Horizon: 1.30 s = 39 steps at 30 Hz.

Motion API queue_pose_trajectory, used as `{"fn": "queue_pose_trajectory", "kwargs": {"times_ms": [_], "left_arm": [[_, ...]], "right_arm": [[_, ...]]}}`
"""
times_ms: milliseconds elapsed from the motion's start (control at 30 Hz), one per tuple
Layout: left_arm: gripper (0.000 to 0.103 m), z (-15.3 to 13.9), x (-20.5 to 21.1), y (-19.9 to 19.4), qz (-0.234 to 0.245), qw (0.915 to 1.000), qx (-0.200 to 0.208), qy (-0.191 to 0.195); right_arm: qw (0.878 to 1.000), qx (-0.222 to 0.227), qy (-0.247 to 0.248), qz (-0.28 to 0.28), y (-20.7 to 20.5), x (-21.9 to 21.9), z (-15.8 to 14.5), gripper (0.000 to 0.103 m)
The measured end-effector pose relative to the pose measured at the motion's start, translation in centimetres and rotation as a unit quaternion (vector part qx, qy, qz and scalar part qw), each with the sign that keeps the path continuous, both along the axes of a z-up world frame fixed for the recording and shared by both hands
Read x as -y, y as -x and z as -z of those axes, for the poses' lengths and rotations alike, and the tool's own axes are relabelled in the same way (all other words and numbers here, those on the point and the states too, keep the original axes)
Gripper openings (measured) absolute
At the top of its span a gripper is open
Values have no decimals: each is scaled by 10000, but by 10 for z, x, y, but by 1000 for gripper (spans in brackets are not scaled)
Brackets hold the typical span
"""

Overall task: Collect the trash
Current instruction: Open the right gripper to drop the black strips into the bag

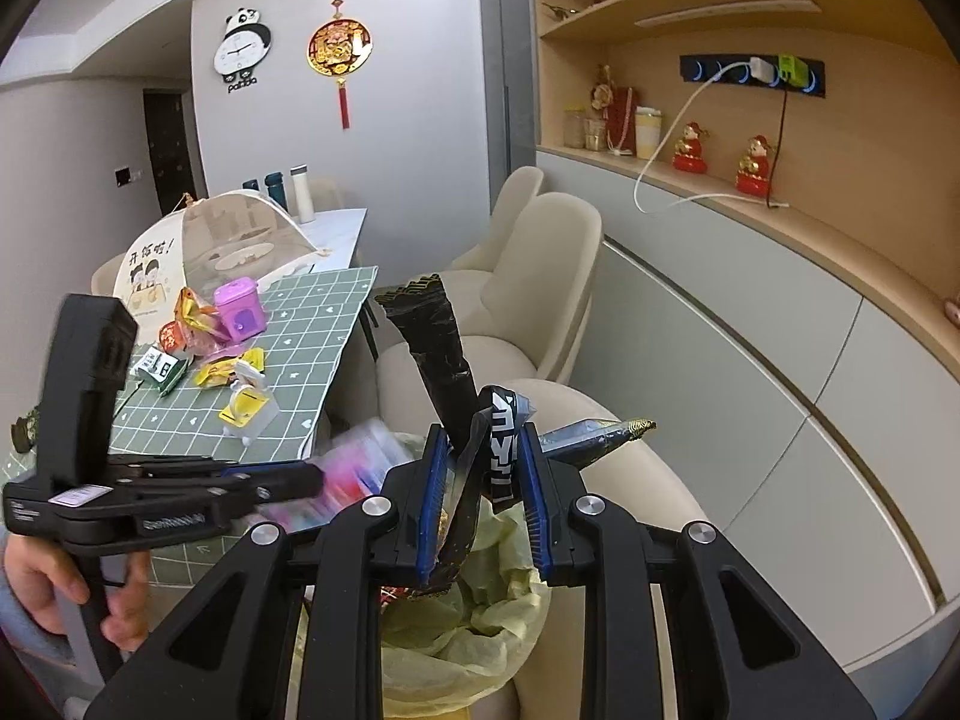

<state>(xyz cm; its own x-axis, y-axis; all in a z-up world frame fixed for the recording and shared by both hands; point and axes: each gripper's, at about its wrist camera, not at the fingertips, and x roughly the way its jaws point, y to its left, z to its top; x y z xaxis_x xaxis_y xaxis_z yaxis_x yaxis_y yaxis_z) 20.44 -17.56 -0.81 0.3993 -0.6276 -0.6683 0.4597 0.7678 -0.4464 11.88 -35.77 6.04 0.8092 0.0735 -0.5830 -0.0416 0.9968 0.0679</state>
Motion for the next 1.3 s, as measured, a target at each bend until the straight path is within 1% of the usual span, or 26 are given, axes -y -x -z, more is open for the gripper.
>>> {"fn": "queue_pose_trajectory", "kwargs": {"times_ms": [67,167,300,367,433,600,667,733,800,967,1033,1067,1233,1300], "left_arm": [[35,2,-1,-1,-63,10000,-47,-13],[35,-1,-9,0,-146,9999,-33,-74],[35,-11,-27,5,-318,9990,154,-282],[35,-15,-38,9,-429,9979,245,-426],[35,-17,-48,10,-508,9972,260,-475],[35,-21,-83,18,-812,9946,354,-544],[35,-22,-94,20,-907,9934,397,-581],[35,-21,-105,22,-994,9923,414,-612],[35,-17,-117,24,-1069,9915,369,-640],[35,-6,-146,24,-1305,9895,162,-596],[35,-4,-156,23,-1386,9885,144,-591],[35,-2,-163,23,-1449,9875,147,-601],[35,4,-198,19,-1730,9829,86,-617],[35,5,-217,18,-1873,9802,115,-637]], "right_arm": [[10000,-13,-50,8,0,3,3,23],[9997,-68,-221,-33,-3,5,10,23],[9987,-205,-424,-192,-11,-4,24,23],[9978,-306,-516,-285,-18,-12,34,23],[9967,-436,-604,-338,-25,-19,45,23],[9953,-717,-565,-327,-32,-33,73,24],[9949,-812,-538,-266,-35,-35,81,27],[9943,-879,-562,-234,-34,-37,89,43],[9940,-910,-572,-223,-32,-38,93,48],[9952,-827,-503,-142,-25,-46,89,49],[9959,-731,-503,-200,-24,-53,82,53],[9960,-695,-498,-250,-25,-58,78,54],[9961,-560,-385,-561,-30,-95,59,54],[9962,-473,-259,-690,-34,-117,51,54]]}}
